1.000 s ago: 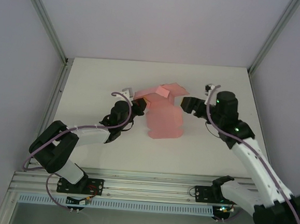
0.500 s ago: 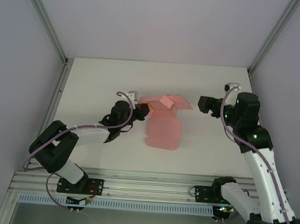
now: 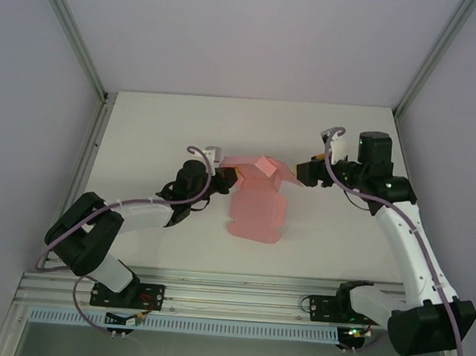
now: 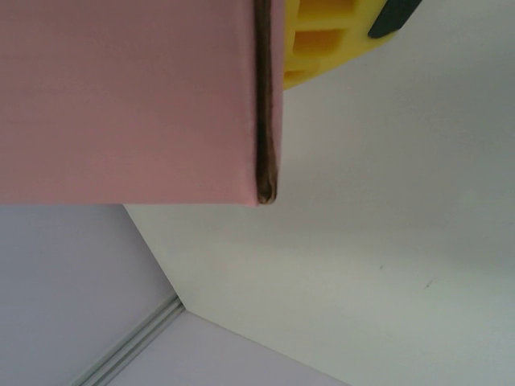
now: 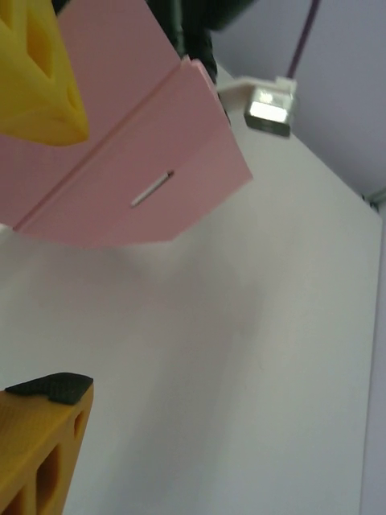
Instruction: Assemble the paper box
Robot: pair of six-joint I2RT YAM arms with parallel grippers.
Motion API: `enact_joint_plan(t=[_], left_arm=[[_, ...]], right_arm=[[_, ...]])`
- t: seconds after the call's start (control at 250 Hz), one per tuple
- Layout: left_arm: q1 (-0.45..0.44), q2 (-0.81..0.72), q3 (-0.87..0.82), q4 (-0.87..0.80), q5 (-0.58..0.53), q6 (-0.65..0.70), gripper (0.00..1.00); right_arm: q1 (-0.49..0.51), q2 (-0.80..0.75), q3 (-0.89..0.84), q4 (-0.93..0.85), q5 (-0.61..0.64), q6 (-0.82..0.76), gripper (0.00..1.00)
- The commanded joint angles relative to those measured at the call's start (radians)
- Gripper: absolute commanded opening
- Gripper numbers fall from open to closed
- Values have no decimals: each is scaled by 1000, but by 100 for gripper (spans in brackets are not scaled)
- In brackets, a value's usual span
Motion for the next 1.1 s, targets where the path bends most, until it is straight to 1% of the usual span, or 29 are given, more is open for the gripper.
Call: enact_joint_plan(t=[0.0, 0.184, 0.252, 0.351, 0.499, 0.619, 0.759, 0.895, 0.982, 1.094], left_arm=[[6, -22, 21, -1, 14, 6, 0], [8, -12, 31, 6, 30, 0, 0], [7, -8, 37, 2, 26, -1, 0], [6, -3, 54, -37, 10, -1, 0], [6, -1, 60, -54, -1, -4, 0], [5, 1, 68, -80, -11, -4, 0], [6, 4, 79, -101, -5, -4, 0], [5, -3, 91, -137, -27, -8, 0], [6, -12, 90, -158, -43, -6, 0], [5, -20, 91, -186, -64, -6, 0]], right_arm=[[2, 14, 0, -20, -138, -71, 71], [36, 56, 1, -24, -162, -81, 63], [58, 75, 6, -20, -158, -88, 62], [85, 103, 19, -19, -148, -92, 55], [126, 119, 17, 2, -57, -87, 52], [183, 113, 4, 41, 19, -94, 51], [268, 110, -15, 114, 189, -77, 50], [327, 121, -17, 140, 293, -64, 51], [366, 133, -15, 141, 356, -65, 50], [401, 148, -7, 134, 403, -56, 50]])
